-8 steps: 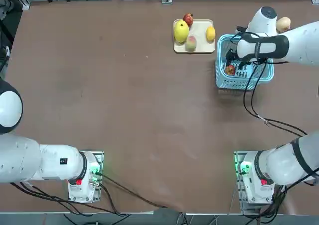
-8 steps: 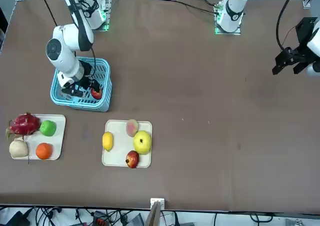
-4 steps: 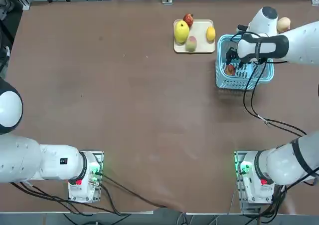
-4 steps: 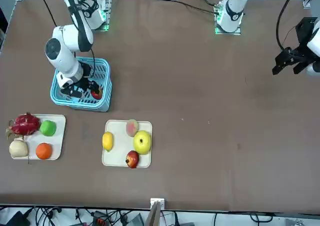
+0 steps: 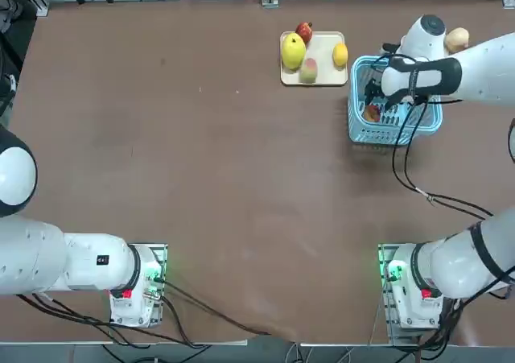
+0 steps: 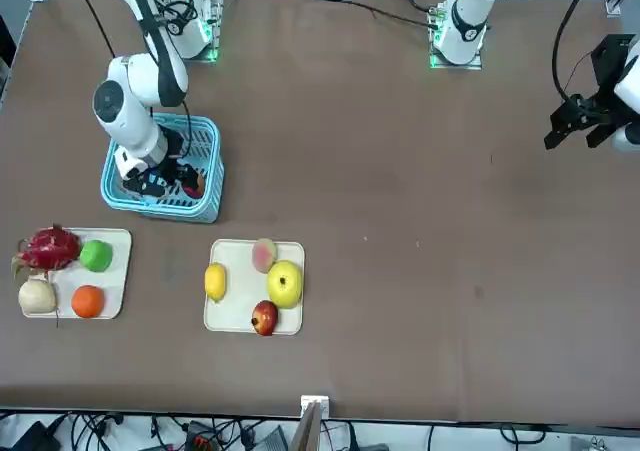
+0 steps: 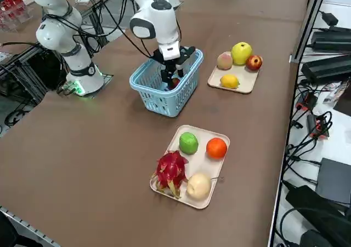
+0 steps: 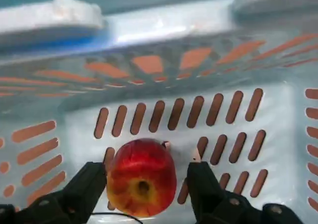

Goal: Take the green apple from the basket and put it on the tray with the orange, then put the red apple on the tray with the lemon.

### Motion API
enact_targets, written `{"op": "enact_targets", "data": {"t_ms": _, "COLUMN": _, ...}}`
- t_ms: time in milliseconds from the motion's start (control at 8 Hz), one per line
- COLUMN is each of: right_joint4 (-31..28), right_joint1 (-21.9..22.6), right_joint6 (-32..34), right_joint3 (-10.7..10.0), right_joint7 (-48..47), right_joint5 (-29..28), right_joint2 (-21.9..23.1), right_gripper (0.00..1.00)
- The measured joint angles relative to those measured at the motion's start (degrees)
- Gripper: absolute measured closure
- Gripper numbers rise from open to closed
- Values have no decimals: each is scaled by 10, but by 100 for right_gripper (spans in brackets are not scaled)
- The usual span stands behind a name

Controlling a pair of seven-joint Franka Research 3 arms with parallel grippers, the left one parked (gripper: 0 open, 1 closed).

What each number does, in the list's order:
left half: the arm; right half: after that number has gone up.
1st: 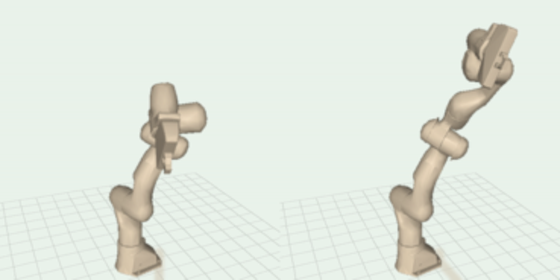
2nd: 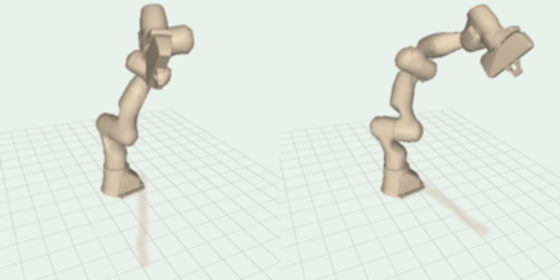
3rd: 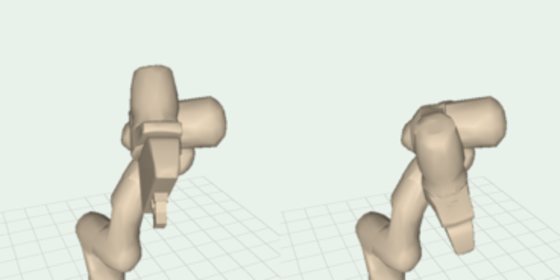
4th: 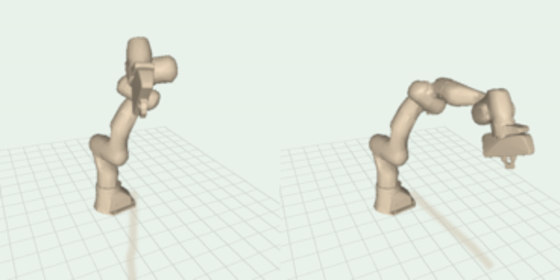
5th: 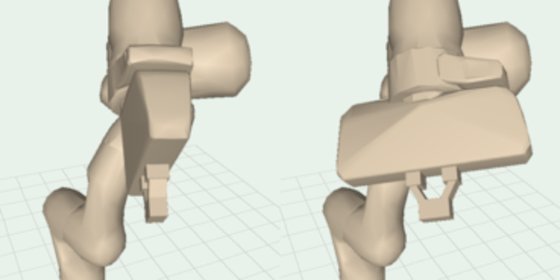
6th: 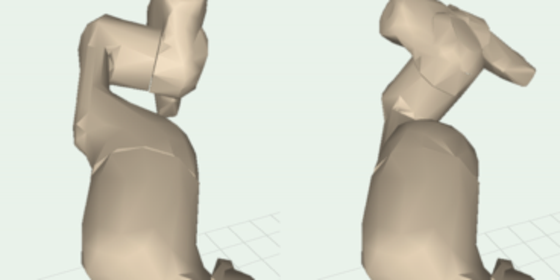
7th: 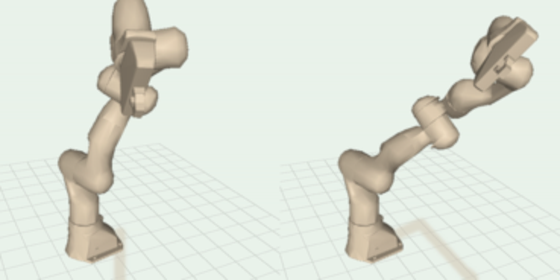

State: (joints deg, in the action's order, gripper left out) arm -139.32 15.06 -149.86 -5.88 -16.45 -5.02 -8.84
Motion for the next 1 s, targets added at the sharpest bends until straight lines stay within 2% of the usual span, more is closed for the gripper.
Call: {"op": "enact_targets", "data": {"t_ms": 1000, "right_joint4": 0, "right_joint1": 16, "right_joint6": -9, "right_joint3": 1, "right_joint7": 0, "right_joint5": 0, "right_joint2": -10, "right_gripper": 0}}
